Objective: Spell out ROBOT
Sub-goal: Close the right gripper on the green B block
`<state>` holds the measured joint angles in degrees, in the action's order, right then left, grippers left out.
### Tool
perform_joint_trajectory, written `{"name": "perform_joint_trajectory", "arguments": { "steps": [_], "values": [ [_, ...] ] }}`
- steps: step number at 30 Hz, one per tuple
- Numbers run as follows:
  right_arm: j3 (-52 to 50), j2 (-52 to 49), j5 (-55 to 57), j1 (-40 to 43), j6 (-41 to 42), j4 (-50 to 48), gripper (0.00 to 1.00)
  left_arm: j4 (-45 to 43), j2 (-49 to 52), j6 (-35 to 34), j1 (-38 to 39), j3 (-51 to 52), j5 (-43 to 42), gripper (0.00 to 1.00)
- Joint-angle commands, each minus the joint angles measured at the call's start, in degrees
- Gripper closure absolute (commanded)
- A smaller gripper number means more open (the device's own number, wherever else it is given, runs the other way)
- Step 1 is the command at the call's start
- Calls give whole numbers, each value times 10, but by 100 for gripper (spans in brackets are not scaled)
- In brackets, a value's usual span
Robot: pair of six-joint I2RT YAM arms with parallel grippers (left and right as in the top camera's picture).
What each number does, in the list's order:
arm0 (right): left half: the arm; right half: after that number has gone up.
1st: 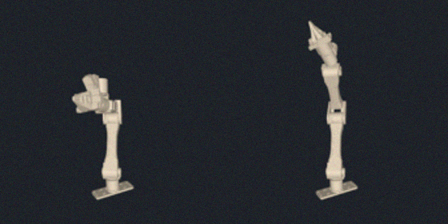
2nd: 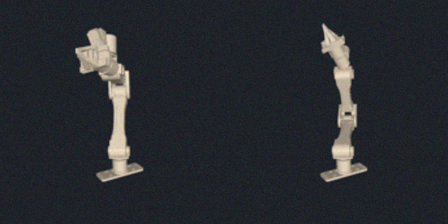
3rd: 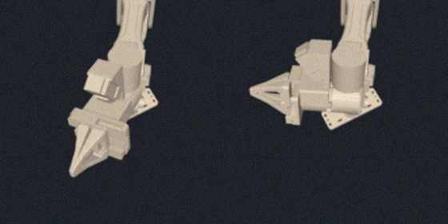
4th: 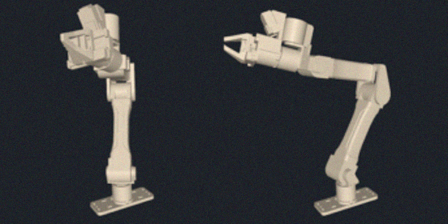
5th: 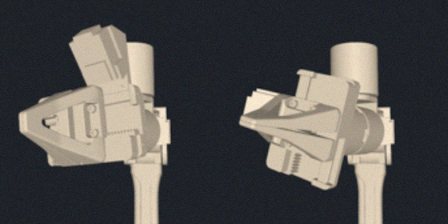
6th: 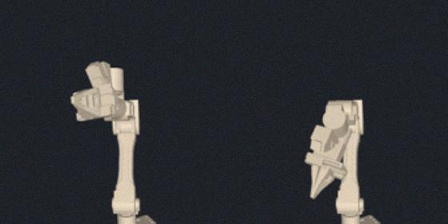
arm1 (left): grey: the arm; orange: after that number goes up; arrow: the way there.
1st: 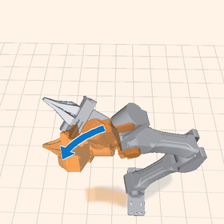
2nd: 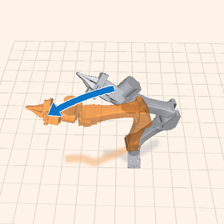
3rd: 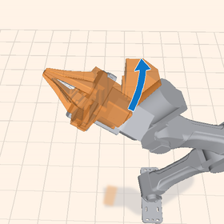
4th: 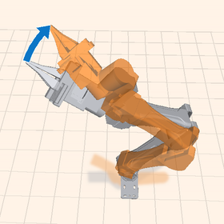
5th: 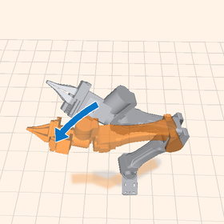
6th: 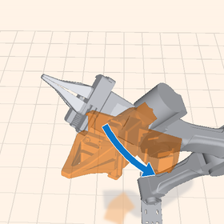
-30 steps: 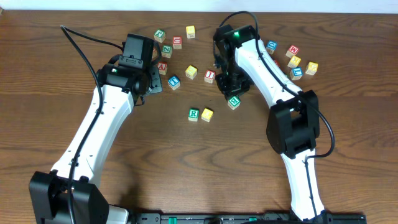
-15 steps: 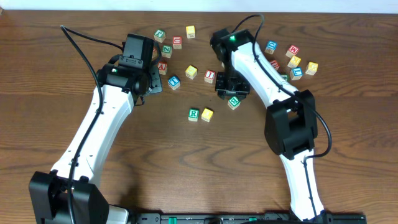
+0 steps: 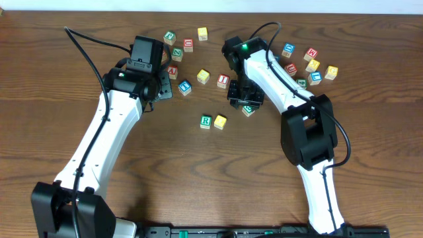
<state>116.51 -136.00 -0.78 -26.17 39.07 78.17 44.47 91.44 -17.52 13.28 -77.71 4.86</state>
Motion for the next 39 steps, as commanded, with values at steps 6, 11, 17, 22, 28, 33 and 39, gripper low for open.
{"name": "perform_joint_trajectory", "arguments": {
  "steps": [6,11,17,22,28,33,39],
  "values": [
    [4,0,6,-7,-15,24,51,0,-8,10,-1,-13,8,52],
    [11,0,6,-6,-19,24,48,0,-8,10,-2,-13,8,53],
    [10,0,28,-4,-18,9,45,0,-8,10,-1,-13,8,52],
    [4,0,35,-4,-14,-14,45,1,-8,10,-1,-13,8,53],
    [-19,0,35,-5,-5,-30,48,1,-8,10,-1,-13,8,52],
    [-22,0,35,-5,-5,-32,60,1,-8,10,-1,-13,8,52],
    [-22,0,60,-5,-65,-39,79,1,-8,10,-1,-13,8,52]
  ]
}}
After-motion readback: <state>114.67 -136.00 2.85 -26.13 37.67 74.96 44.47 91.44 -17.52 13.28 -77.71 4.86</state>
